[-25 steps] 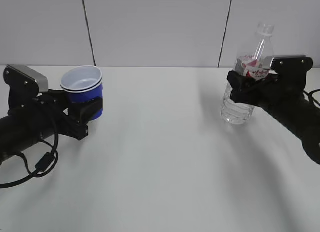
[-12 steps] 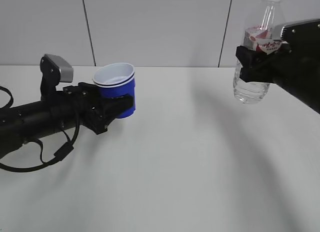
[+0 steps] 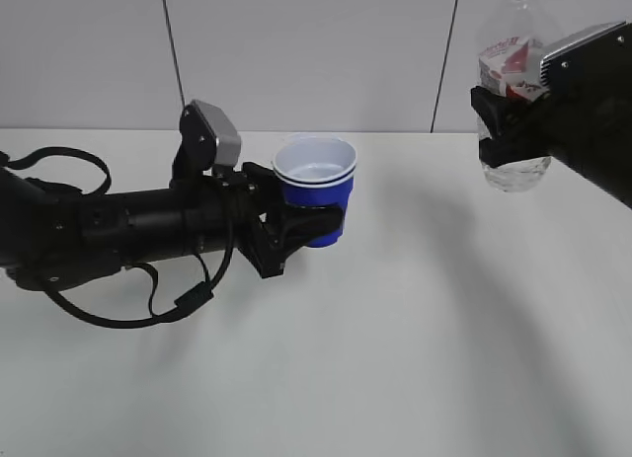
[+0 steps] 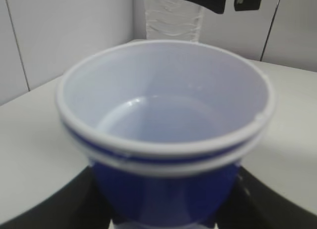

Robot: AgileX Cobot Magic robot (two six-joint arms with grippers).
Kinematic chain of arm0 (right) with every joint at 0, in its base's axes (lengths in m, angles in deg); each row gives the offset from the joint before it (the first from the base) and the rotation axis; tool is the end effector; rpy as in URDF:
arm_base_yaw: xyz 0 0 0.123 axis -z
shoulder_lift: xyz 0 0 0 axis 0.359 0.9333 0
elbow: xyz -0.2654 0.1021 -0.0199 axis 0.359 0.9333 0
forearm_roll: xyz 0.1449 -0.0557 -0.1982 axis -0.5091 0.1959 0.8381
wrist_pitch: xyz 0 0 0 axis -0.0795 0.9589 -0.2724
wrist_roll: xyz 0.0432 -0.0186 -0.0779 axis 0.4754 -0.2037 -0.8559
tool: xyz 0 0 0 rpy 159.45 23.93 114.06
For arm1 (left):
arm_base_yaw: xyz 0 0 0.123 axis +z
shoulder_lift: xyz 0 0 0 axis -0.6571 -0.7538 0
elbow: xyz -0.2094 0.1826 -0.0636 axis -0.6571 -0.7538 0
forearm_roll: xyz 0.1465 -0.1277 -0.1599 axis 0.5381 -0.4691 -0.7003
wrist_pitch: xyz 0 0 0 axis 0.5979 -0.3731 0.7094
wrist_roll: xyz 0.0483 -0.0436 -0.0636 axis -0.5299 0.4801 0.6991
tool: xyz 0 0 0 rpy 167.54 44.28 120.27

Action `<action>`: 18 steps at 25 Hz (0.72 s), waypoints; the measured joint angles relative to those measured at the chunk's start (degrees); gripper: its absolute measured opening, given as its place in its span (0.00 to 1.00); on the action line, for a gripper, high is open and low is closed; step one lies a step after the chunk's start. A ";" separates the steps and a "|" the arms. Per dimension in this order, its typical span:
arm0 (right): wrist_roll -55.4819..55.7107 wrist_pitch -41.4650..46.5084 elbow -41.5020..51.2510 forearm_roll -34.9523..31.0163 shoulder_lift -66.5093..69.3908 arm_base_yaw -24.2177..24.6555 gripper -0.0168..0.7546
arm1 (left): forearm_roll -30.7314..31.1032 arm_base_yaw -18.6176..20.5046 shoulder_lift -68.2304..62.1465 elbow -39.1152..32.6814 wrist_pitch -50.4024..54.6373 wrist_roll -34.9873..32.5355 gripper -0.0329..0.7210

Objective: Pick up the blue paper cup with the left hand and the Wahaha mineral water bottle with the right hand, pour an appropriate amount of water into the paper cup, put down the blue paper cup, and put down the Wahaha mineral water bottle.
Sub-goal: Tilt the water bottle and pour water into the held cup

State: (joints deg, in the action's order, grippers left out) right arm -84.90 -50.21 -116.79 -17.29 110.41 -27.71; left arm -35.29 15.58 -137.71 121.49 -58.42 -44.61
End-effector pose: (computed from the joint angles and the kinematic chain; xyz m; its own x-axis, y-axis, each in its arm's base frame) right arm 0.3424 0.0549 0.2115 0.0571 -0.3867 -0.9204 -0.2760 0.8799 -0.3868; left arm 0.3115 -0.2131 0.1339 -0.1306 0.1236 -0.9837 0.9072 0.4152 -0.0683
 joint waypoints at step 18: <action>-20.42 -2.88 -4.63 5.63 3.76 0.00 0.63 | 2.26 -1.65 -1.66 6.22 1.94 3.69 0.61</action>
State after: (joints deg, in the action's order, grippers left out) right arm -105.33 -53.09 -121.42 -11.66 114.18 -27.71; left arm -33.04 13.92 -139.36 127.71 -56.49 -40.92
